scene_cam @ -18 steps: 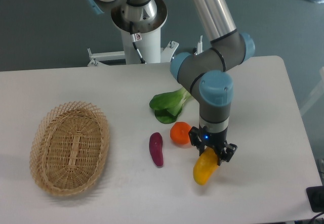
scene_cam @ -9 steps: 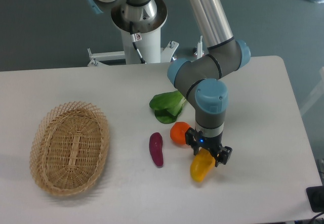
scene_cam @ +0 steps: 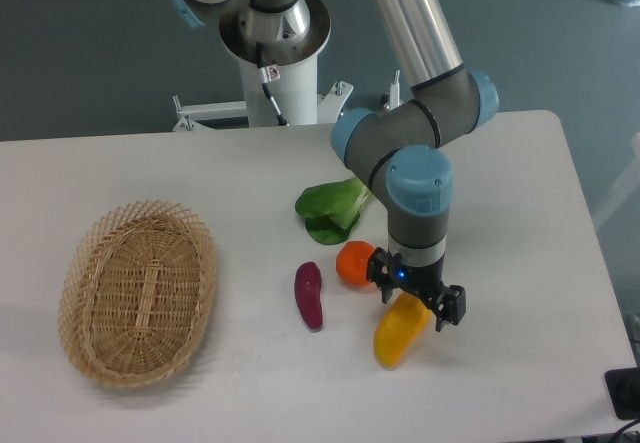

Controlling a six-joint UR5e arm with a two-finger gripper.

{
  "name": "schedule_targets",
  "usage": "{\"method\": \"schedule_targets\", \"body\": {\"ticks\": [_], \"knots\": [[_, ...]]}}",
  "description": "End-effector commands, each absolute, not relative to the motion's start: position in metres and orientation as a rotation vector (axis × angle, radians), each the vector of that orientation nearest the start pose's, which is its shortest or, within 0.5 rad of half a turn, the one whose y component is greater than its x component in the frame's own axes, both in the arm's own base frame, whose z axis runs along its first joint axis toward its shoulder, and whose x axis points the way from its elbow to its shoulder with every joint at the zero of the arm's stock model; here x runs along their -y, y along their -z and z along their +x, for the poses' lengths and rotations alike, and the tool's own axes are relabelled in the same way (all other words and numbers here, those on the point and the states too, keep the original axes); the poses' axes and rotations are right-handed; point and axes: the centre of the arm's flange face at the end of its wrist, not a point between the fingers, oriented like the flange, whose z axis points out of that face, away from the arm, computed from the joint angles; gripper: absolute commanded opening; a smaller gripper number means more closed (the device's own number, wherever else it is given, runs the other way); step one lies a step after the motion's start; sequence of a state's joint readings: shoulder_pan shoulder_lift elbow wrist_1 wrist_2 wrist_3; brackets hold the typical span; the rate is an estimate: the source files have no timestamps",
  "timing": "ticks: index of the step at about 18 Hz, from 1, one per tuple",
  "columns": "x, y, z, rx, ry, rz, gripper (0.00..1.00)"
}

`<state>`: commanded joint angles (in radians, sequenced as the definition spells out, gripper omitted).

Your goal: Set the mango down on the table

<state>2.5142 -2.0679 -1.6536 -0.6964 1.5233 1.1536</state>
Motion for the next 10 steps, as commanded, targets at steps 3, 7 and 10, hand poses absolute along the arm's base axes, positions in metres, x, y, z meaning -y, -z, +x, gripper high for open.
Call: {"method": "schedule_targets", "body": {"ticks": [3,7,10], "knots": [[-0.4917,-0.2648,-0.4476,-0.311,-0.356,-2.908,1.0],[-0.4905,-0.2656,-0.4441,-0.309,-0.353,-2.909,1.0],[-0.4912,-0.2656,-0.4434,-0.3,-0.352,-2.909,1.0]]}}
